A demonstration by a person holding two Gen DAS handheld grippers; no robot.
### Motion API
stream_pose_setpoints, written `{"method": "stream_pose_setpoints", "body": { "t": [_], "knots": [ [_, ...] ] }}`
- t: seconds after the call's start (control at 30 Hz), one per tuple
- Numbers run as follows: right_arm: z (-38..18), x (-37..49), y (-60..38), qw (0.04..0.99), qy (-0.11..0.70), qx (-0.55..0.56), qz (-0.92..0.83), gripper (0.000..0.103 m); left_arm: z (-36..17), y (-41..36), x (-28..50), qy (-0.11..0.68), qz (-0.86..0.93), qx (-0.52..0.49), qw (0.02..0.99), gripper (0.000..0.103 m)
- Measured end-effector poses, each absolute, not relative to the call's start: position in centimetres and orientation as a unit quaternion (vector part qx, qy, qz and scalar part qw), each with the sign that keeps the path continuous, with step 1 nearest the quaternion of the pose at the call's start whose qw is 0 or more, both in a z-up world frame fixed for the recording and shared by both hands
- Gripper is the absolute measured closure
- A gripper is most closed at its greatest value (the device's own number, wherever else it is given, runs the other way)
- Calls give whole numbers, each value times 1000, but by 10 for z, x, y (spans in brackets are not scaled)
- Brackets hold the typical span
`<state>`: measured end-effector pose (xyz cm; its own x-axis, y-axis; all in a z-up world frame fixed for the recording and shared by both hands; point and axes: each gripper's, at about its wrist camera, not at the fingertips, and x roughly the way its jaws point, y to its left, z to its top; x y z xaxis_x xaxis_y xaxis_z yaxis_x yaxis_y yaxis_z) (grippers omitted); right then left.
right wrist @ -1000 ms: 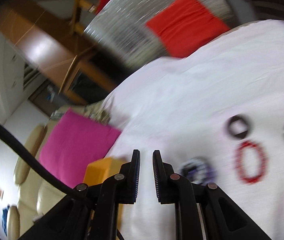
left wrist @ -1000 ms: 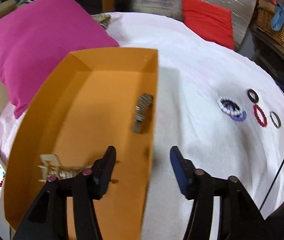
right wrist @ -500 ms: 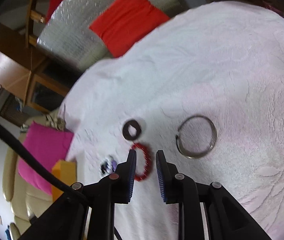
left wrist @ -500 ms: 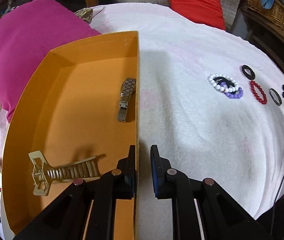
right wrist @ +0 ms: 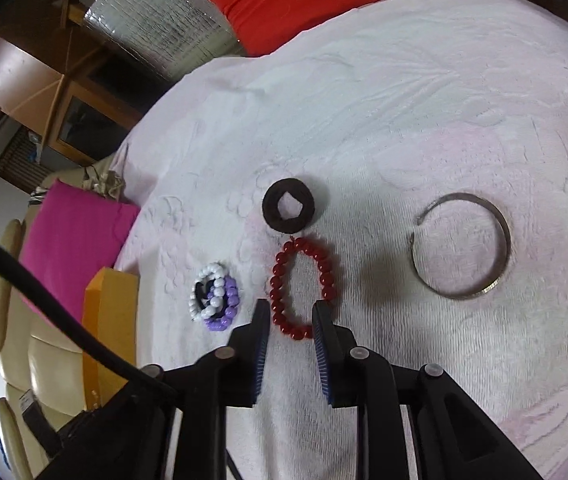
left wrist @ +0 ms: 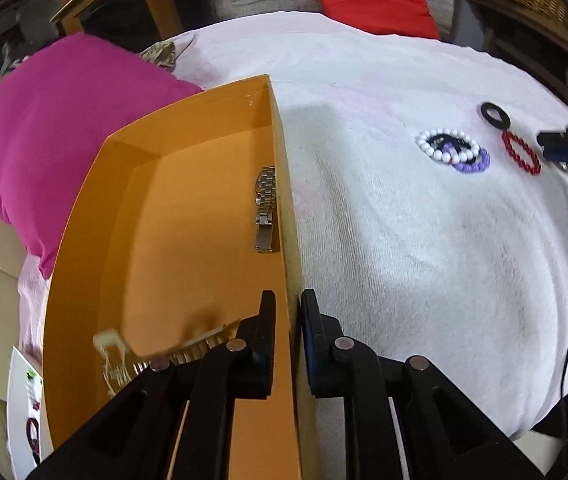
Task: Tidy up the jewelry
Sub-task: 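Grasp the red bead bracelet with the right gripper while the left gripper returns to the bracelets, then grasp the black hair tie on the white bead bracelet with the left gripper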
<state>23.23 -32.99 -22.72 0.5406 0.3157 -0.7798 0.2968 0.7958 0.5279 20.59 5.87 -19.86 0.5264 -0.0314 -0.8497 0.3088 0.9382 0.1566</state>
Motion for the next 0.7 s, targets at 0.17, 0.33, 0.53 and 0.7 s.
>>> {"method": "stream_pose_setpoints", "body": {
  "t": [0.17, 0.33, 0.53, 0.7],
  "knots": [
    [-237, 242, -334, 810, 486, 328, -11, 73, -198, 64, 205, 477, -103, 142, 861, 87],
    [-246, 250, -332, 812, 493, 311, -21, 72, -195, 63, 206, 481, -100, 135, 860, 88],
    [-249, 250, -325, 832, 470, 292, -24, 84, -166, 65, 201, 432, -105, 98, 890, 86],
    [-244, 245, -318, 844, 467, 261, -30, 92, -149, 34, 200, 377, -135, 86, 912, 66]
  ]
}}
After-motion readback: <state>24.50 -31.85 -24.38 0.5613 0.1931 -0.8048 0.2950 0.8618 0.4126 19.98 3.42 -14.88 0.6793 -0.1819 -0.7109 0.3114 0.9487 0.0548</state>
